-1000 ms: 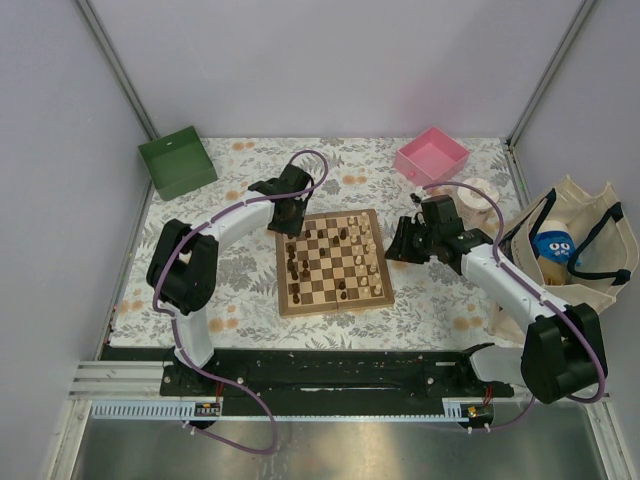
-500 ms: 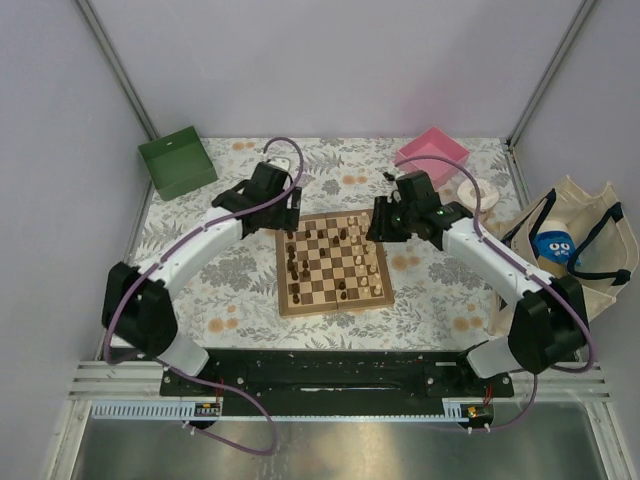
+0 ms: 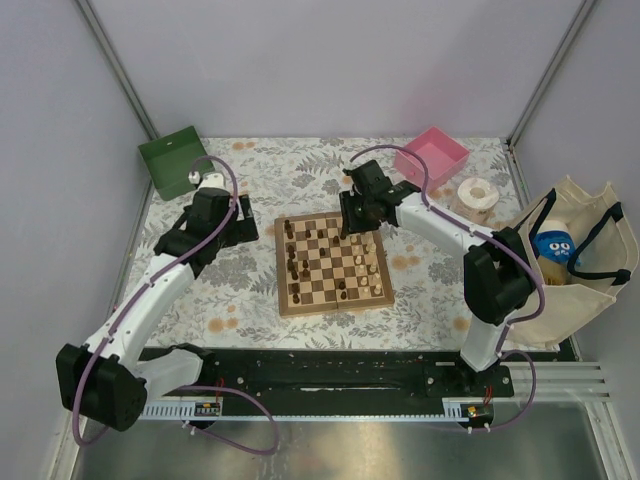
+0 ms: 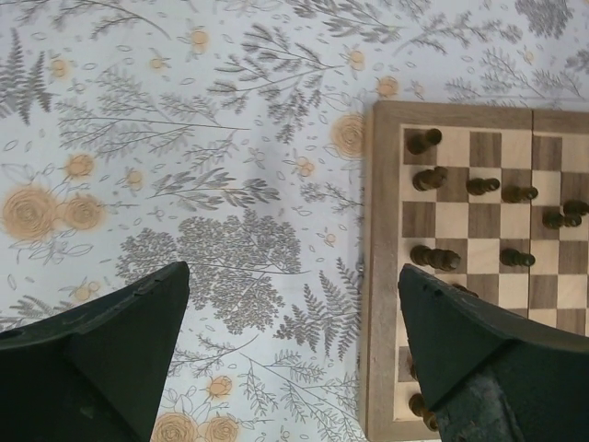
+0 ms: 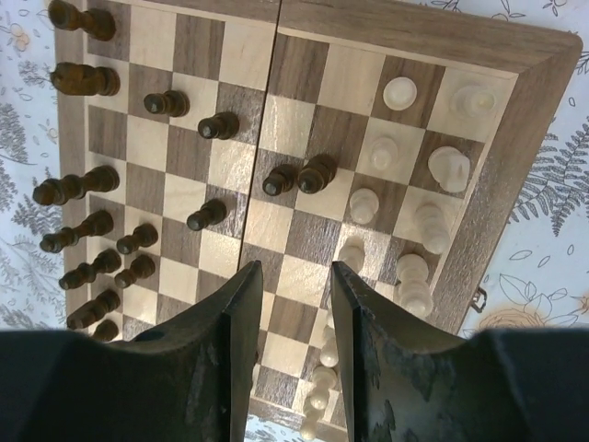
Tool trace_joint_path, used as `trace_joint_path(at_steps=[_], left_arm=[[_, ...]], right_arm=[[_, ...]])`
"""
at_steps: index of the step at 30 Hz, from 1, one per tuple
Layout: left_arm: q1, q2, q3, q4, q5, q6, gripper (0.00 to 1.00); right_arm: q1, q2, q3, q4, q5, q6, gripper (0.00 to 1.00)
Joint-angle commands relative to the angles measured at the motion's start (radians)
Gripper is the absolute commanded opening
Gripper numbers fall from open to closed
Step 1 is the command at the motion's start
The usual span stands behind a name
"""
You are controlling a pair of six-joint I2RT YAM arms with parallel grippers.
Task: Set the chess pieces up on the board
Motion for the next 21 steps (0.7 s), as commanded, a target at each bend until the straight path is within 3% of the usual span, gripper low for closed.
trace_joint_path(at_steps=[1,21], left_arm=[[0.061,-0.082,-0.038,0.036,0.022,-0.032,0.99],[0.078,-0.081,-0.020,-0.009,0.029,-0.023,0.99]], right_arm=[[0.021,0.054,0.092,-0.031,0.053,-0.027,0.45],[0.044,0.215,0.233,-0.099,0.111,-0.033,0.41]])
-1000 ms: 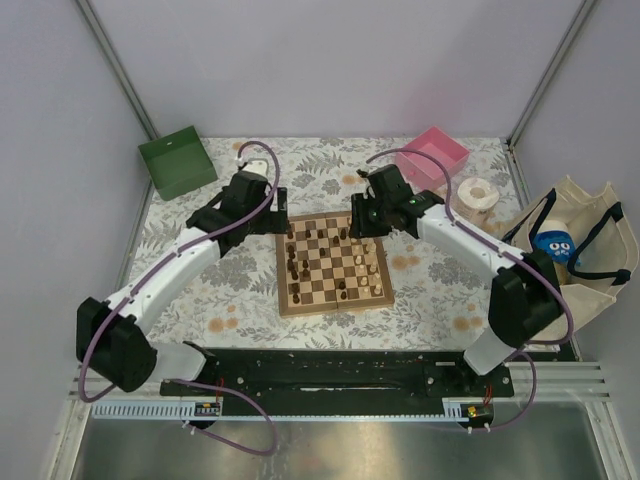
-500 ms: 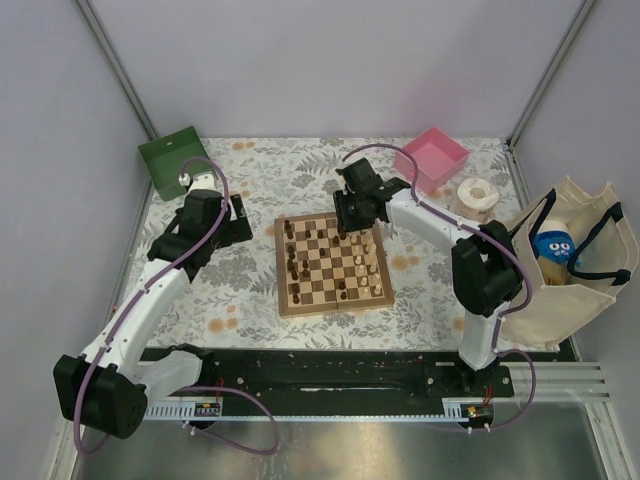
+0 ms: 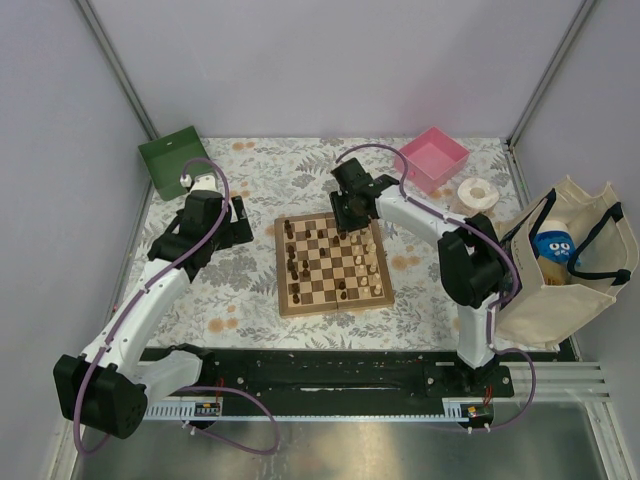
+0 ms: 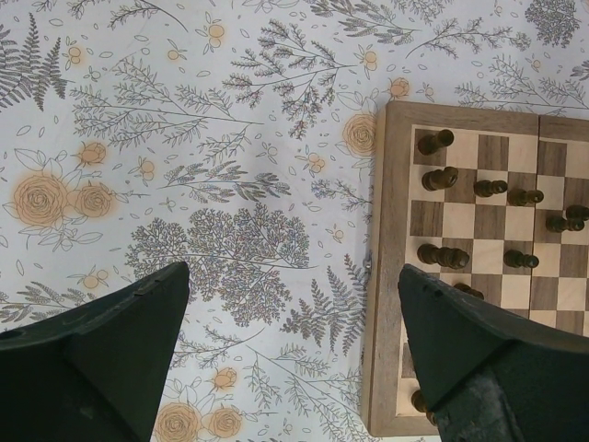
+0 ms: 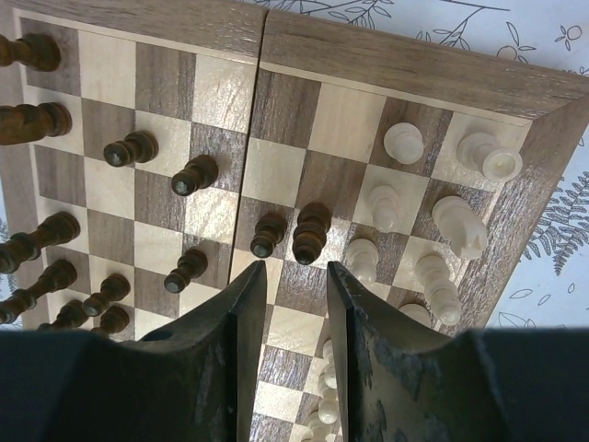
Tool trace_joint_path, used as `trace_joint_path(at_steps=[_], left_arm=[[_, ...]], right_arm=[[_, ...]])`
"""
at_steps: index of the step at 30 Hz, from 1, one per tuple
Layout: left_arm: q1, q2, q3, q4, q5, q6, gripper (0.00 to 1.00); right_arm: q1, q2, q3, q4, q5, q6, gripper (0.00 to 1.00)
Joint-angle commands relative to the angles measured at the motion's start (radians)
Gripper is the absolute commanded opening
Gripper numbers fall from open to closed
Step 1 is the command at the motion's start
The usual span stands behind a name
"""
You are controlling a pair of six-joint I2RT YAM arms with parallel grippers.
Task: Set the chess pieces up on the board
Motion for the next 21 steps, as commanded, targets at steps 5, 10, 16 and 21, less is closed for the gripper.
trace_joint_path(at_steps=[5,10,16,21], left_arm=[[0.006,0.001,0.019,0.015,0.011,-0.002,0.99],[0.008,0.007,0.016,0.016,0.013,-0.004,0.99],[0.009,0.009,0.019,0.010,0.017,-0.002,0.99],[0.011,0.004,0.031,0.001,0.020,0.001,0.99]], right_arm=[[0.011,0.030,0.061,-0.019,0.029,-0.019,0.40],[0.013,0.045,0.076,-0.023,0.022,-0.019,0.36],[0.011,0.054,0.084,-0.031,0.035,-0.019,0.34],[0.013,0.060,0.087,-0.037,0.044,-0.020,0.34]])
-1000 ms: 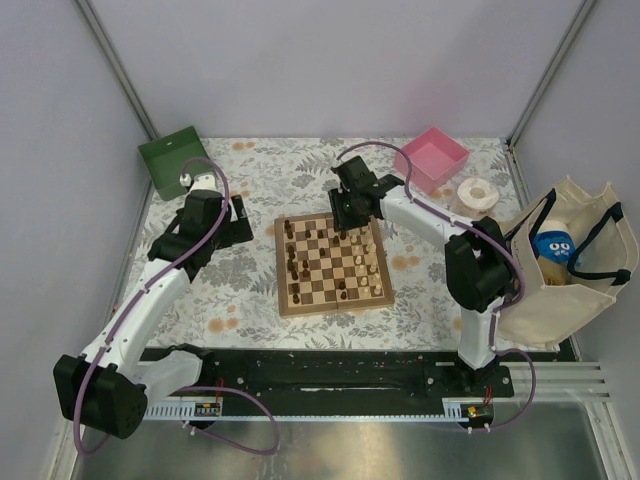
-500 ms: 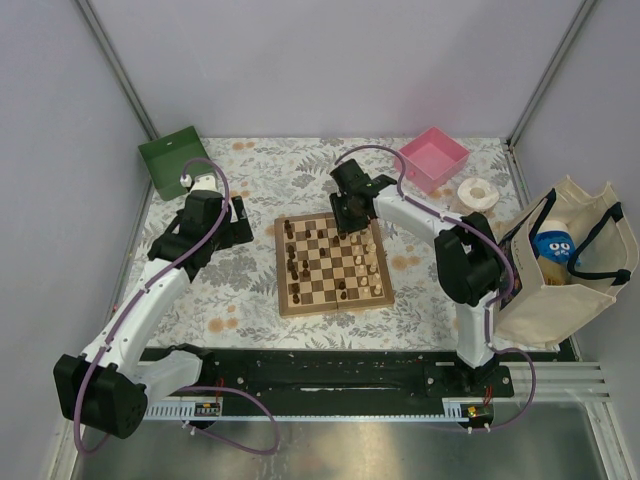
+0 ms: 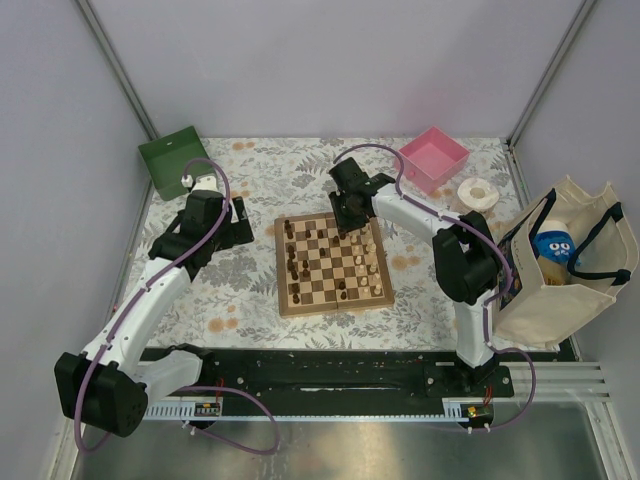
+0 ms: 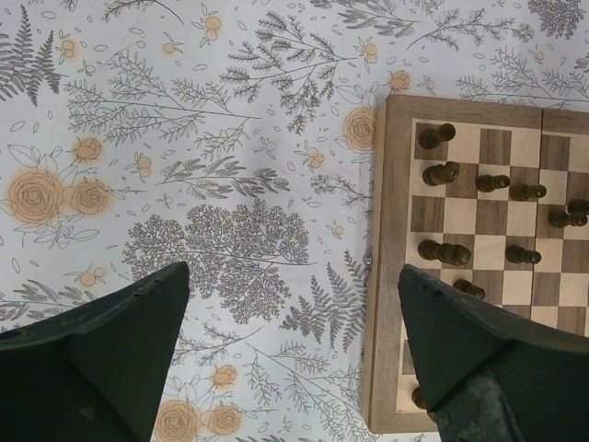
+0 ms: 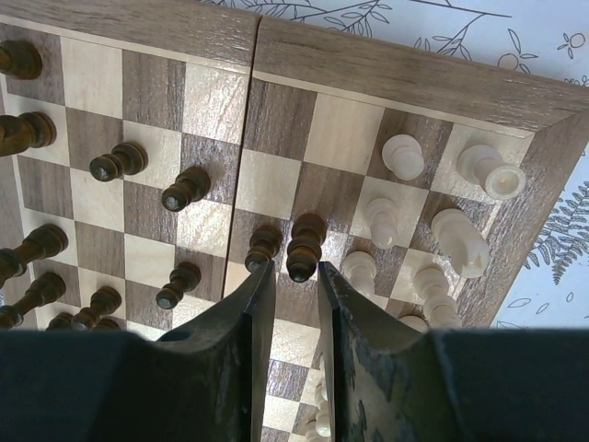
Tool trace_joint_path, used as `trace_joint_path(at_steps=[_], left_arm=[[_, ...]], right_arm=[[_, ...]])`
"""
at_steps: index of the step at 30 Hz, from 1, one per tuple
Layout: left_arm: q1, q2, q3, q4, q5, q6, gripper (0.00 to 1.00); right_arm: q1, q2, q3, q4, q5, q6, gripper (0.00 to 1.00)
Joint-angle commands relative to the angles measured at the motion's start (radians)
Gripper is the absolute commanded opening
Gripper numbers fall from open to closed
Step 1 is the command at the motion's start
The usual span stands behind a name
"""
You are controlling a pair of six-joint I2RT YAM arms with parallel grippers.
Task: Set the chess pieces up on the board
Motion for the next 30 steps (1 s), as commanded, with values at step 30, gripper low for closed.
trace_joint_path(at_steps=[30], left_arm=[[0.021,-0.168,0.071,-0.177,-0.078,0.073,0.99]], right_arm=[[0.032,-0.030,0.094,-0.034,0.051,-0.037,0.12]])
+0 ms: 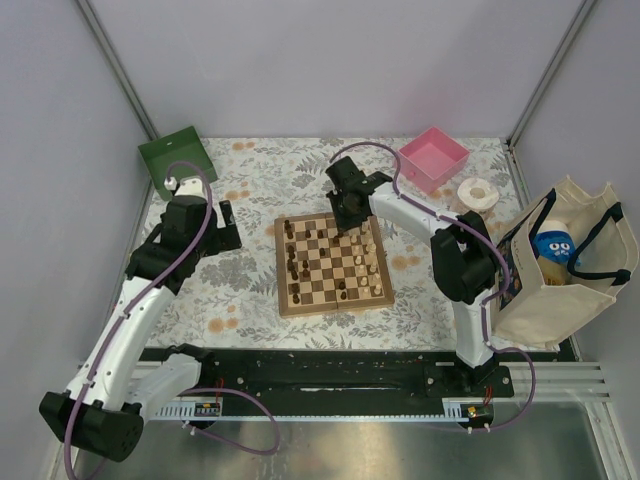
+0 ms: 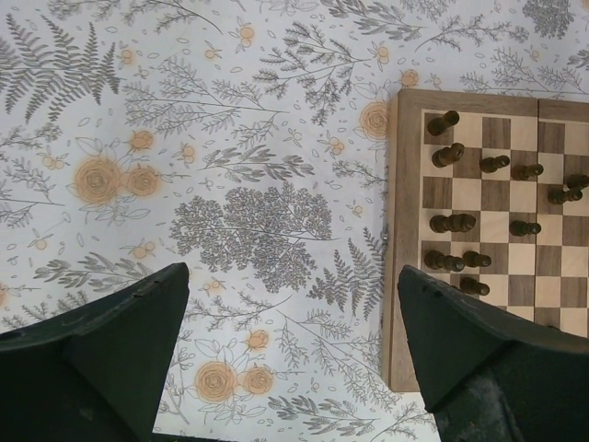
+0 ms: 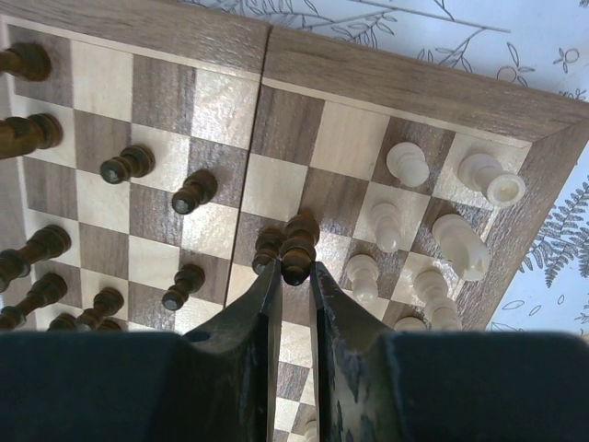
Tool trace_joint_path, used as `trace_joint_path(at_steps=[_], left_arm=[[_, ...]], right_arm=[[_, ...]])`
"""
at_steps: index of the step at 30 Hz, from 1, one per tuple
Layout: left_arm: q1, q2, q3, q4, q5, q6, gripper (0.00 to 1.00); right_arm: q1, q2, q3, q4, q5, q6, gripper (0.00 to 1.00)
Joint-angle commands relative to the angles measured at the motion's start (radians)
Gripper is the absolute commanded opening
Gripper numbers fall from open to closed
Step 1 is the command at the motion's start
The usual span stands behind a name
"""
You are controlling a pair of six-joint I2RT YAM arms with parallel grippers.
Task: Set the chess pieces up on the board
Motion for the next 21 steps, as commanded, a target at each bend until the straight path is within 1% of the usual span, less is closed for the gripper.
trace_joint_path(at_steps=[1,8,14,21], left_arm=[[0.012,-0.049,-0.001,-0.009,-0.068,0.025,0.99],[0.018,-0.056,-0.010,-0.020,-0.090,0.013,0.99],[0.035,-0.064,-0.021,-0.020,-0.099,0.004,0.99],[0.052,-0.073,-0.024,-0.022,-0.102,-0.004,0.99]], right_arm=[[0.023,-0.050,0.070,-0.015,0.036,-0.023,0.12],[0.047,-0.082,0.124,-0.041,0.053,-0.031,0.12],[0.104,-0.085,0.167,-0.053,0.060,-0.029,0.12],[0.171,-0.024,0.239,-0.065,0.033,-0.015,0.13]])
